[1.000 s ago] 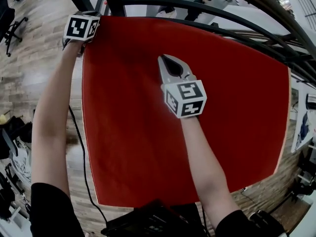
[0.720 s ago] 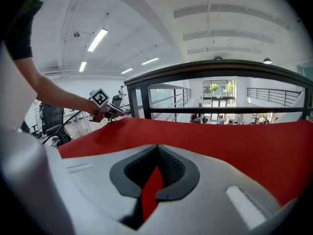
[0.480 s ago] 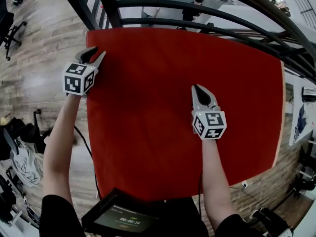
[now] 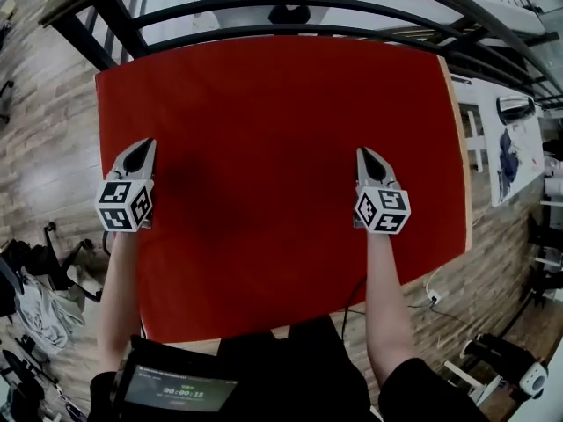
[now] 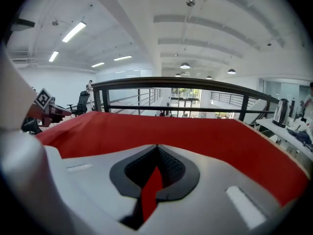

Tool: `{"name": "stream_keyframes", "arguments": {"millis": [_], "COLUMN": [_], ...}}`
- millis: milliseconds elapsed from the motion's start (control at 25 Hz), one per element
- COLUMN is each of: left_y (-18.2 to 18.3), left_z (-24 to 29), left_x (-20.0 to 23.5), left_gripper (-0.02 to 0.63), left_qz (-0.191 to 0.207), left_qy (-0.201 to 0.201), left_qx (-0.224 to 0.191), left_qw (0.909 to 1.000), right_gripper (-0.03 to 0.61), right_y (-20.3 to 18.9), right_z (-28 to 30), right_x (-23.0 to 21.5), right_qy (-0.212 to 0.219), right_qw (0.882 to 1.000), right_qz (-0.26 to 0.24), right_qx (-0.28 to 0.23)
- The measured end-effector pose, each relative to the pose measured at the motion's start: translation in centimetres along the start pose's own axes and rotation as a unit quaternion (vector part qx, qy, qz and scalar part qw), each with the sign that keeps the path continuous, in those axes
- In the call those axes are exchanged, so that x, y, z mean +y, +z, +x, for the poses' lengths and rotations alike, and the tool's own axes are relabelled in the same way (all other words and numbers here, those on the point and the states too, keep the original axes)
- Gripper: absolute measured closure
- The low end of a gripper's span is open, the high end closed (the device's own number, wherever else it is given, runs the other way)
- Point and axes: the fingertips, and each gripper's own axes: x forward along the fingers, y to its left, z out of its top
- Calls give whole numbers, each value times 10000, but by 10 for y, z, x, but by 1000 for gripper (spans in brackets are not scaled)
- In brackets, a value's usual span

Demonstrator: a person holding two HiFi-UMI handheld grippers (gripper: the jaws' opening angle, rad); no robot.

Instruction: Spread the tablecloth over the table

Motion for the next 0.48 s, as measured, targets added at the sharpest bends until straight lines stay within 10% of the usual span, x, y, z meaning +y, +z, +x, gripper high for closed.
{"name": "stream_keyframes", "arguments": {"millis": [480], "left_y": [-54], "left_z": [0], "left_x": [-216], "left_gripper": [607], "left_qz": [-618], "left_qy": [961], "left_qx": [366], "left_qw": [9928], "right_gripper": [569], "right_y": [-68], "right_z": [-70], "right_x": [-189], "right_qy": [342], "right_qw": [9990], "right_qz": [120], "right_qx": [280]}}
